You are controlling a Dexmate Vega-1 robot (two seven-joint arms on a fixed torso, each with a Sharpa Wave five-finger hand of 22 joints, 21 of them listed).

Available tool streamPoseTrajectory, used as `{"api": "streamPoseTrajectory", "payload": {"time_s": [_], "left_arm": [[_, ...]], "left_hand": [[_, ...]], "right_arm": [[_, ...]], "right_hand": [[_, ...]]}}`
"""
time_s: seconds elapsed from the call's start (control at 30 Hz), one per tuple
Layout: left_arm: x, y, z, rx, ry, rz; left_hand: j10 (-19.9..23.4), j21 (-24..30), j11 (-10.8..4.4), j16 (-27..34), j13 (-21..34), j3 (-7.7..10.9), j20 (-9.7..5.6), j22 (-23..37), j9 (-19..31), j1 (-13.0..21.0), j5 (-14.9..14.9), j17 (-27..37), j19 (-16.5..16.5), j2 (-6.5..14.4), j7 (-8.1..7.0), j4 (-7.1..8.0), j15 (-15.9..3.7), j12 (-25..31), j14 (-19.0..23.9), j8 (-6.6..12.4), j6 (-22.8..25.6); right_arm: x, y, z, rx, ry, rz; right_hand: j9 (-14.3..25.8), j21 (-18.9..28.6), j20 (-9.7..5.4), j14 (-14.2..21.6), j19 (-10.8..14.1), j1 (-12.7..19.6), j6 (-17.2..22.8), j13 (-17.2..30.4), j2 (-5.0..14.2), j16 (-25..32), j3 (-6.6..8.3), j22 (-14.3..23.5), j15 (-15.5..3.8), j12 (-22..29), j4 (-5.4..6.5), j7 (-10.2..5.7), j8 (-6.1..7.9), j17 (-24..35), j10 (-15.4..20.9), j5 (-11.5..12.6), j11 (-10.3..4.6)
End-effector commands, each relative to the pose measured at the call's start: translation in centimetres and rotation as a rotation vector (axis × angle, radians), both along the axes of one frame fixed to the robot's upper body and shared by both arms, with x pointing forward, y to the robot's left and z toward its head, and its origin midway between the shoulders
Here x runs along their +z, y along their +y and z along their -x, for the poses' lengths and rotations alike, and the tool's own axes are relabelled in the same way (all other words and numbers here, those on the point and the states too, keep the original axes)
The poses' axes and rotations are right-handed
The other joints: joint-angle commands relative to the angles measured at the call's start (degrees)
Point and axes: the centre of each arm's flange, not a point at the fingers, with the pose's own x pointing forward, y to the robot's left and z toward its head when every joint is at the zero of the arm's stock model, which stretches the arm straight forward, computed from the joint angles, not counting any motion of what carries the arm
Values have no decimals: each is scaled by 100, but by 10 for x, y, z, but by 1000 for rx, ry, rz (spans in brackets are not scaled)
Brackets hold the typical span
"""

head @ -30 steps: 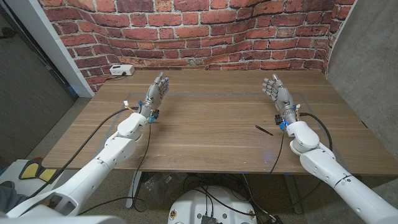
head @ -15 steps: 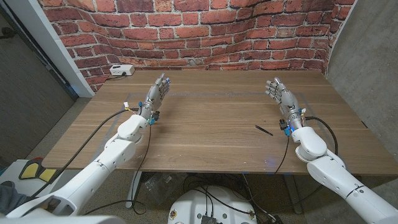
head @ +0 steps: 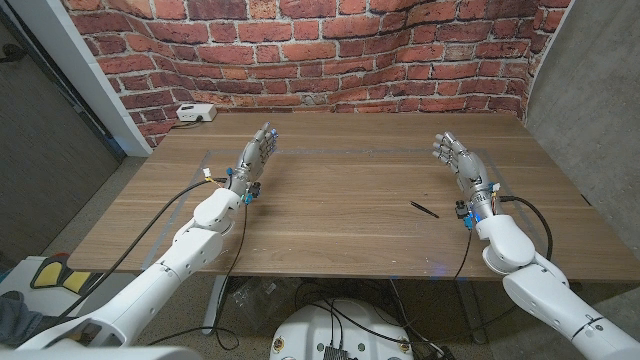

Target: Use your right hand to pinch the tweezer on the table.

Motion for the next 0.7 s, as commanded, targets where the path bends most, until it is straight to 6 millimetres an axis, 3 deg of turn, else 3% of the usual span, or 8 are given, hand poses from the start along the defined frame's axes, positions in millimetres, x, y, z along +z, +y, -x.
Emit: {"api": "streamPoseTrajectory", "payload": {"time_s": [0.03,0.23,0.43,0.7], "left_arm": [[-1,-5,-2,-1,6,-1],[0,-9,0,0,4,-6],[0,-9,4,10,4,-8],[-1,-10,7,15,5,-15]], "left_hand": [[39,22,-28,27,28,46,-20,21,20,27,-34,27,-32,37,-8,-6,-14,4,49,5,51],[32,17,-25,15,29,62,-5,20,21,61,-48,27,-27,67,-9,-19,2,-10,49,-6,59],[39,10,-34,7,29,75,8,20,22,91,-61,28,-28,91,-4,-31,4,-18,52,-17,61],[49,0,-39,0,30,87,21,20,22,124,-78,29,-36,114,-14,-44,-3,-28,62,-31,66]], "right_arm": [[-14,-2,18,-37,3,36],[-17,-4,23,-66,-14,65],[-20,-7,29,-119,-26,105],[-24,-9,38,-188,-49,146]], "right_hand": [[9,12,-11,32,53,114,46,5,-13,0,8,8,-8,-9,-63,-46,4,18,-132,-7,-120],[1,16,46,14,95,158,154,-4,-27,-18,4,13,-4,-114,-84,-116,17,21,-402,-15,-172],[-3,26,51,53,146,252,55,-5,-10,-10,37,12,-31,-79,-124,-215,-33,19,-324,-9,-139],[-10,35,34,135,236,551,166,-5,8,3,139,8,-91,-27,-230,-317,4,16,-193,7,-253]]}}
